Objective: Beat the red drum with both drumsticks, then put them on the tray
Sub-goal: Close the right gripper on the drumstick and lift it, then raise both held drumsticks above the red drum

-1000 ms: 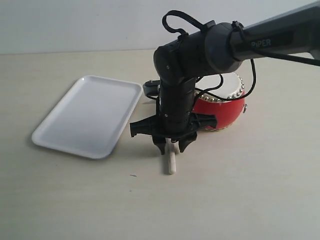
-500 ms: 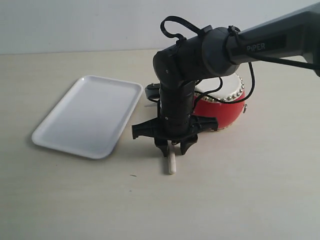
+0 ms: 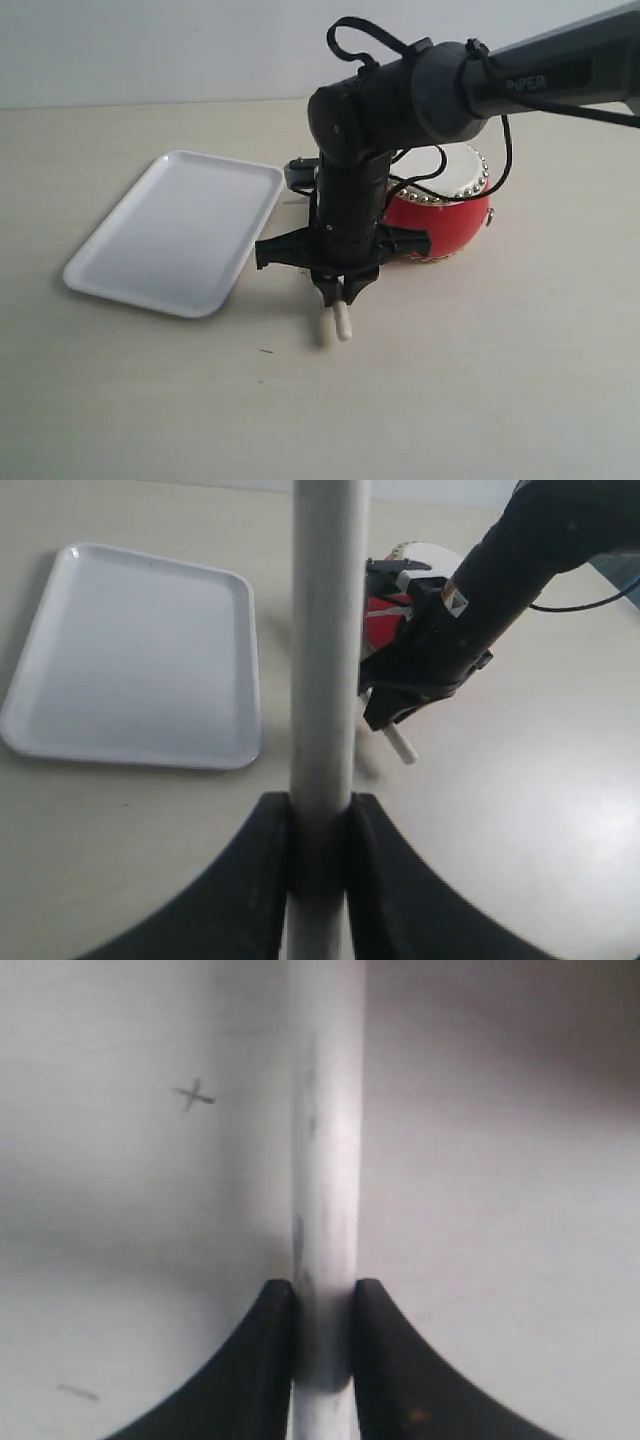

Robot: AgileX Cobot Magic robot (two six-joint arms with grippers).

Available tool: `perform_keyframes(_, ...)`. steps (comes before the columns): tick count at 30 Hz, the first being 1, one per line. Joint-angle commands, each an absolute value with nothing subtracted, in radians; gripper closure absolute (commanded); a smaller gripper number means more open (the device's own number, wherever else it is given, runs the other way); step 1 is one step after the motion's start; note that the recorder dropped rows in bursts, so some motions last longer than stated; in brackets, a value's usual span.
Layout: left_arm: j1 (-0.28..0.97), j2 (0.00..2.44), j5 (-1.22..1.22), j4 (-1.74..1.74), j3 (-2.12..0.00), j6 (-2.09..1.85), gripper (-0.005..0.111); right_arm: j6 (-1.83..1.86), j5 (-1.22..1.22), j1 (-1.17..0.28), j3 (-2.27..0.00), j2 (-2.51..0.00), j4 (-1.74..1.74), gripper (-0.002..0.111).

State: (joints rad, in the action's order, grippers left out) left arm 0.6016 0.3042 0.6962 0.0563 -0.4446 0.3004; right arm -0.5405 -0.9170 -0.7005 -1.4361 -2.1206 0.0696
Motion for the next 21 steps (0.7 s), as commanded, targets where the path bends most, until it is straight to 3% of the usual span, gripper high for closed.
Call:
perform_keyframes(1,0.609,0.397,0.741,0.057,-0.482,0.265,0.107,-0.41,-0.911,-0.704,-1.446,-1.974,0.119,0.108)
perform_keyframes(10,0.609,0.932,0.864,0.107,-0.763,0.009,0.107,-0.258,-1.095,-0.669,-1.446,-1.661,0.042,0.108)
perform_keyframes(15,0.609,1.231,1.01,0.333,-0.953,-0.24,0.107,-0.174,-1.221,-0.579,-1.41,-1.566,0.041,0.108)
perform_keyframes(21,0.609,1.436,1.067,0.329,-1.131,-0.282,0.107,-0.077,-1.221,-0.467,-1.269,-1.429,0.023,0.108)
